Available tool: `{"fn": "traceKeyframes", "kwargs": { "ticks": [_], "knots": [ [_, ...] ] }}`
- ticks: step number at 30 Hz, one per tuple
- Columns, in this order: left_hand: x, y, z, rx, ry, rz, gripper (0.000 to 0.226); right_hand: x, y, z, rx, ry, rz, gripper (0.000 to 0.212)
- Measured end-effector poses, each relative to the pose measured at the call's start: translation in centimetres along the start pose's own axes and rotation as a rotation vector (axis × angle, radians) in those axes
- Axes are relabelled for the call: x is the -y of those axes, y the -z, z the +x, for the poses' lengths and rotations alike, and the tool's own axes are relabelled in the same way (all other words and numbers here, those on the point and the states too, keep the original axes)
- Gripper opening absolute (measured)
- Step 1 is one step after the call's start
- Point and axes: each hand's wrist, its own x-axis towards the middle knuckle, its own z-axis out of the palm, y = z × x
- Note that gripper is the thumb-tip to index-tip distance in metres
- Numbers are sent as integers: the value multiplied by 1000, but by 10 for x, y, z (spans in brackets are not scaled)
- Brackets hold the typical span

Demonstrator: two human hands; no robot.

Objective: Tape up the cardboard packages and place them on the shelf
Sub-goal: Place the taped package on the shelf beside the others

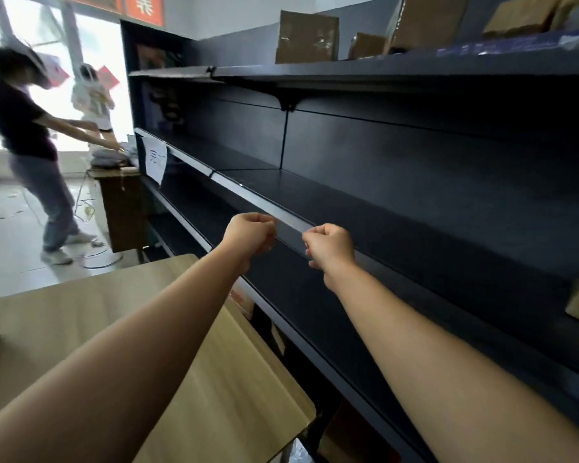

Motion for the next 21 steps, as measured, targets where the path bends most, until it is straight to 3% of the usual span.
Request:
{"fn": "traceKeyframes", "kwargs": {
  "ticks": [21],
  "knots": [
    [68, 282, -17, -287, 134, 3, 11, 32, -274, -81, 341, 44, -78, 16]
  ]
}}
